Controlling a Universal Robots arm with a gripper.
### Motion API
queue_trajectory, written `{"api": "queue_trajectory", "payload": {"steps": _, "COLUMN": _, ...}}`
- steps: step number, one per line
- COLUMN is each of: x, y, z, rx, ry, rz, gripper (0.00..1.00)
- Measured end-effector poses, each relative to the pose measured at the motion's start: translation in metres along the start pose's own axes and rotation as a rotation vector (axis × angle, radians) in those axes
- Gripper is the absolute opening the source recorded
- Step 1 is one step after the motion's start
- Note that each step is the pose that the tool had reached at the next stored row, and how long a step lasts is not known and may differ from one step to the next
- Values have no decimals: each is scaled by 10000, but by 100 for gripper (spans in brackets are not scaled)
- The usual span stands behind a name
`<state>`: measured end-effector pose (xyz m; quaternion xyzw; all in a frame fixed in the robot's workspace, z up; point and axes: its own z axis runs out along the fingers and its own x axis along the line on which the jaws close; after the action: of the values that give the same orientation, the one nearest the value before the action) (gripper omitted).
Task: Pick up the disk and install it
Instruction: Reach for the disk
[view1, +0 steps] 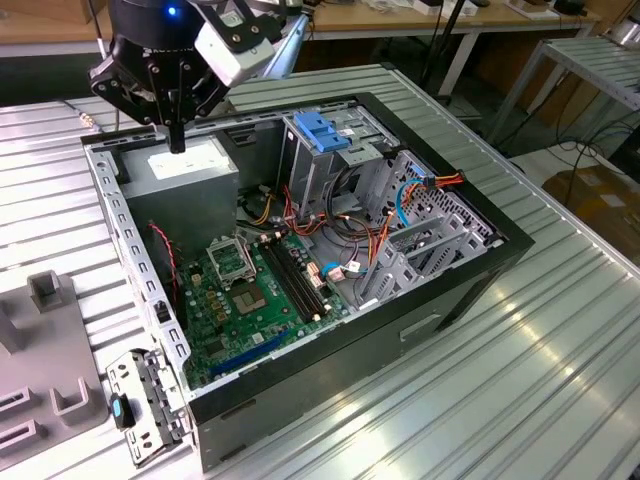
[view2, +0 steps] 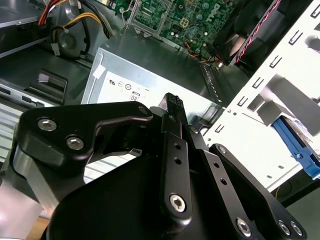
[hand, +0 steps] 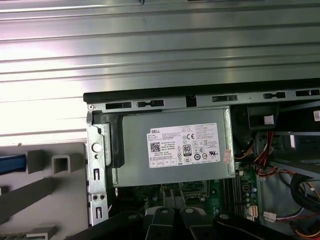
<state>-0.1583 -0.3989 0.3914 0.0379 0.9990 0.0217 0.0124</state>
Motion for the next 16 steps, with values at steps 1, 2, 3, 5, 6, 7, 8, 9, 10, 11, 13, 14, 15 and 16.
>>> {"api": "queue_trajectory", "payload": {"steps": 1, "x": 6, "y": 0, "z": 0, "rx": 0, "ry": 0, "rz": 0, "gripper": 11}}
{"api": "queue_trajectory", "payload": {"steps": 2, "x": 11, "y": -1, "z": 0, "rx": 0, "ry": 1, "rz": 0, "gripper": 11}}
{"api": "queue_trajectory", "payload": {"steps": 3, "x": 17, "y": -1, "z": 1, "rx": 0, "ry": 1, "rz": 0, "gripper": 11}}
{"api": "queue_trajectory", "payload": {"steps": 5, "x": 28, "y": -2, "z": 1, "rx": 0, "ry": 2, "rz": 0, "gripper": 11}}
{"api": "queue_trajectory", "payload": {"steps": 6, "x": 34, "y": -3, "z": 1, "rx": 0, "ry": 2, "rz": 0, "gripper": 11}}
{"api": "queue_trajectory", "payload": {"steps": 7, "x": 41, "y": -3, "z": 1, "rx": 0, "ry": 2, "rz": 0, "gripper": 11}}
{"api": "queue_trajectory", "payload": {"steps": 8, "x": 46, "y": -4, "z": 1, "rx": 0, "ry": 3, "rz": 0, "gripper": 11}}
{"api": "queue_trajectory", "payload": {"steps": 9, "x": 52, "y": -4, "z": 1, "rx": 0, "ry": 3, "rz": 0, "gripper": 11}}
{"api": "queue_trajectory", "payload": {"steps": 10, "x": 58, "y": -4, "z": 2, "rx": 0, "ry": 3, "rz": 0, "gripper": 11}}
{"api": "queue_trajectory", "payload": {"steps": 11, "x": 67, "y": -5, "z": 2, "rx": 1, "ry": 3, "rz": 0, "gripper": 11}}
{"api": "queue_trajectory", "payload": {"steps": 13, "x": 79, "y": -6, "z": 2, "rx": 0, "ry": 4, "rz": 0, "gripper": 11}}
{"api": "queue_trajectory", "payload": {"steps": 14, "x": 85, "y": -6, "z": 2, "rx": 0, "ry": 4, "rz": 0, "gripper": 11}}
{"api": "queue_trajectory", "payload": {"steps": 15, "x": 93, "y": -7, "z": 2, "rx": 1, "ry": 5, "rz": 1, "gripper": 11}}
{"api": "queue_trajectory", "payload": {"steps": 16, "x": 98, "y": -8, "z": 3, "rx": 0, "ry": 5, "rz": 0, "gripper": 11}}
